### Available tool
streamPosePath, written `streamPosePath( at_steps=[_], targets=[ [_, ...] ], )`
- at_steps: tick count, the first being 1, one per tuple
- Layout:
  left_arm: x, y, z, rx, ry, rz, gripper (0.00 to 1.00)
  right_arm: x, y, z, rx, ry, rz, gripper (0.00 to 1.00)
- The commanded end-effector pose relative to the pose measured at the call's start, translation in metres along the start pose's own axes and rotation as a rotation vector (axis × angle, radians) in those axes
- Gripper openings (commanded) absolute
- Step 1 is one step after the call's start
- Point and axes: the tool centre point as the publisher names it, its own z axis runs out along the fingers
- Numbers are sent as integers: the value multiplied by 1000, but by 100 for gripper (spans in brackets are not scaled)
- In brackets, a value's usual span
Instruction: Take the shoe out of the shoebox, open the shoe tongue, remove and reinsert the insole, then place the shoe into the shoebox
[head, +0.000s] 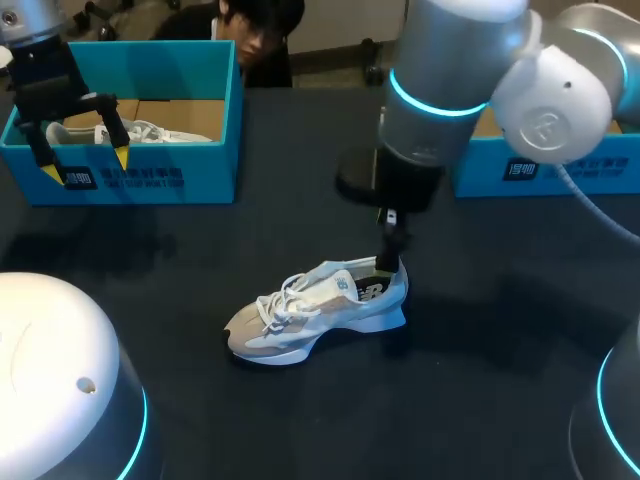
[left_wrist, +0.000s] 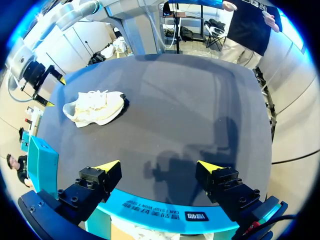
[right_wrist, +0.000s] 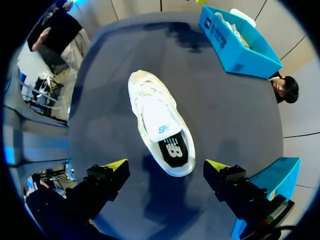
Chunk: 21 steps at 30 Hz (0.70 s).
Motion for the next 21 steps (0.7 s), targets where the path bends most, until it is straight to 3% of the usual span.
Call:
streamPosePath(
  at_steps=[1,5,13,18,21],
  targets=[
    [0,-1,1,-5,-1,1,100,9,-29,-2,-254,-42,-23,100],
    [0,-1,1,-5,-1,1,100,11,-38,-1,-358,-31,-45,100],
    [0,-1,1,-5,-1,1,100,12,-60,2,-443,10,-114,100],
    [0,-1,1,-5,-1,1,100,9,-72,1,-412,49,-158,100],
    [0,-1,1,-5,-1,1,100,8,-77,3,-439,46,-174,100]
  ],
)
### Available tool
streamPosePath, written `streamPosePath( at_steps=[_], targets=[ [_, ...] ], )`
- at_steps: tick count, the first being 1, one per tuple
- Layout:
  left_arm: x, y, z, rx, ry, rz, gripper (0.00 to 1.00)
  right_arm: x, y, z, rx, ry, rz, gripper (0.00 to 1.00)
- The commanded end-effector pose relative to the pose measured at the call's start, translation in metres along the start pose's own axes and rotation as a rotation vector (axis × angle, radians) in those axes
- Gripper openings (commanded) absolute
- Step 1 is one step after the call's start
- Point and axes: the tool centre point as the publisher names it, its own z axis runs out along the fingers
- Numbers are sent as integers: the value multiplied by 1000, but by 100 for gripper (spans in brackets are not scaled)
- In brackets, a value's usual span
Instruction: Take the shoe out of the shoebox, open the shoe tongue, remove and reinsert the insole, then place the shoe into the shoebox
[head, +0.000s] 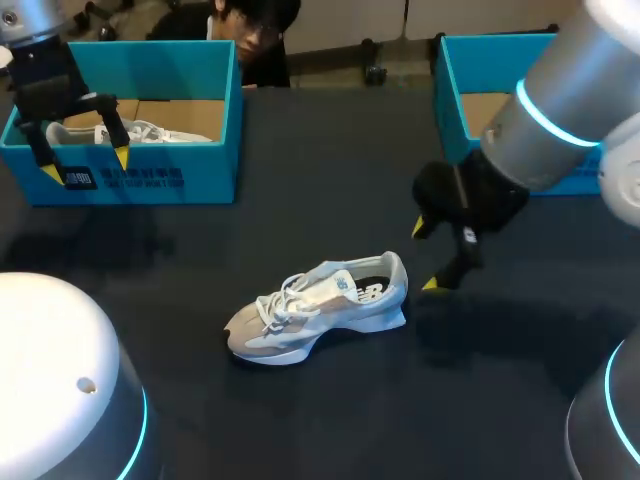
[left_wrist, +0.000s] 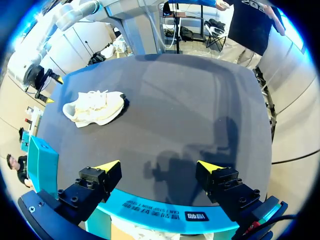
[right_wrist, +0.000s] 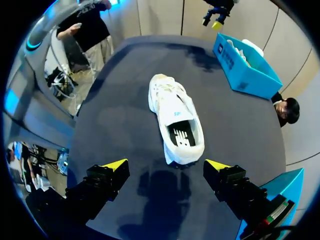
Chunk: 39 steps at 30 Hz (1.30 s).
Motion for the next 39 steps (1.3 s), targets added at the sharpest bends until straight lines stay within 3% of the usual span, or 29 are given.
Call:
streamPosePath(
  at_steps=[1,11,39],
  targets=[
    [0,-1,1,-5,-1,1,100,2,-16,-1,-176,-4,-10,100],
    [0,-1,1,-5,-1,1,100,-9,-41,19,-206,-28,3,100],
    [0,-1,1,-5,-1,1,100,-25,-75,46,-276,-84,64,100]
  ],
)
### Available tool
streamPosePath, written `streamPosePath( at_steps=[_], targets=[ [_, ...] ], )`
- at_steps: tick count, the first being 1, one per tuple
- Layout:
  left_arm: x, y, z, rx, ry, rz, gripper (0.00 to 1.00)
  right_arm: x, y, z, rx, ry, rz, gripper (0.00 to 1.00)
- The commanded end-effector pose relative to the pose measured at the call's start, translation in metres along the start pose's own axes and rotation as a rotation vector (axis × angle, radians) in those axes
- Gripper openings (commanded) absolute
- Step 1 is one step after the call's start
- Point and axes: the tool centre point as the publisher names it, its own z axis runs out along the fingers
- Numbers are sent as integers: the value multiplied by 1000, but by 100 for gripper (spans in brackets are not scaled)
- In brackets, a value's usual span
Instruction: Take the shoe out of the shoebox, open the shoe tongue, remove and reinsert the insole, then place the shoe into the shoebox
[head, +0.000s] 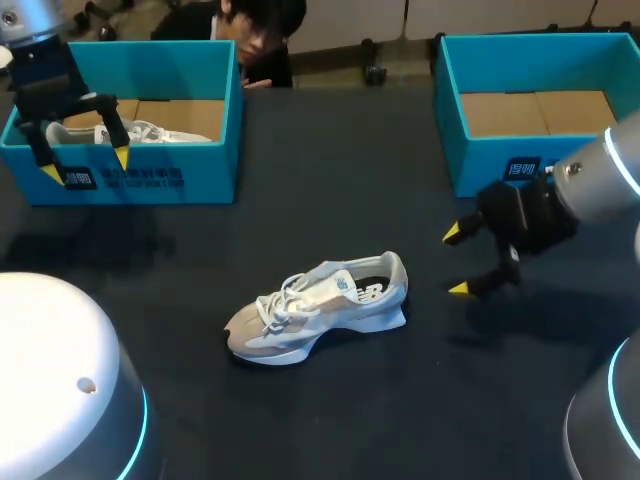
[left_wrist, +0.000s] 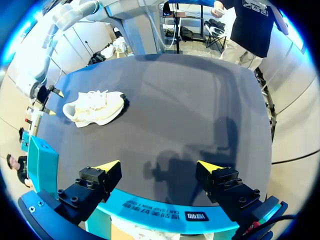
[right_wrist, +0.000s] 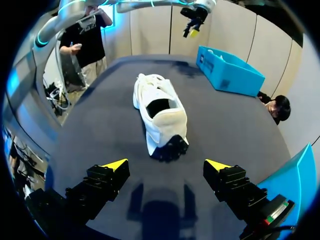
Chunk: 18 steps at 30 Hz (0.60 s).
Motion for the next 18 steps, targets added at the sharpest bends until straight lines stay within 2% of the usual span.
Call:
streamPosePath(
  at_steps=[1,13,15,18],
  targets=[
    [0,-1,1,-5,-1,1,100,2,-9,5,-24,-10,-2,100],
    [0,-1,1,-5,-1,1,100,0,-33,10,-60,-43,-51,100],
    [0,-1,1,-5,-1,1,100,0,-39,11,-93,-66,-55,100],
    [0,-1,1,-5,-1,1,100,0,-45,14,-103,-79,-58,100]
  ],
)
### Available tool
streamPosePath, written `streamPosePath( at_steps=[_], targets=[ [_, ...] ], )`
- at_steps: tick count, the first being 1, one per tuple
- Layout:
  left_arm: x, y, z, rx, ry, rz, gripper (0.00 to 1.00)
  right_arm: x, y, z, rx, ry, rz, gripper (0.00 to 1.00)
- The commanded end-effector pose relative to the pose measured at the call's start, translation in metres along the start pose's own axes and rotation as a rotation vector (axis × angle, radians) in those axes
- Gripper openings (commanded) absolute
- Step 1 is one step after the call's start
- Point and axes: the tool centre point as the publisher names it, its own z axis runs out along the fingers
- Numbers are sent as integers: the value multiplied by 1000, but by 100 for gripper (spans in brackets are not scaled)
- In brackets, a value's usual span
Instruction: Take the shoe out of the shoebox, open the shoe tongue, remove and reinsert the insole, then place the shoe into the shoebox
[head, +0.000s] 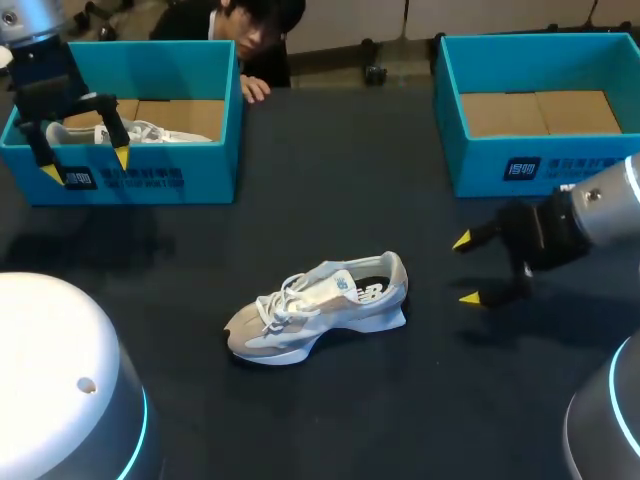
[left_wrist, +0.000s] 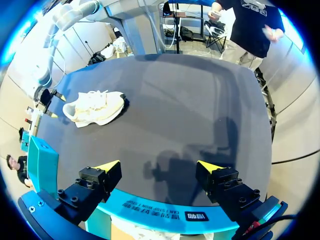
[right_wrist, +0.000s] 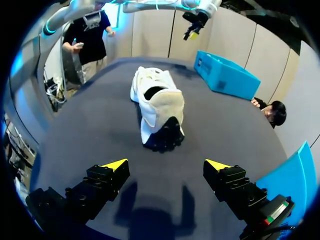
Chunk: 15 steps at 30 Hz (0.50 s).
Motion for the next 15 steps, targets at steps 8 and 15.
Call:
streamPosePath(
  at_steps=[8,15],
  targets=[
    [0,-1,1,-5,-1,1,100,12,-33,11,-45,-38,22,100],
    [0,-1,1,-5,-1,1,100,16,-41,13,-54,-56,33,100]
  ],
)
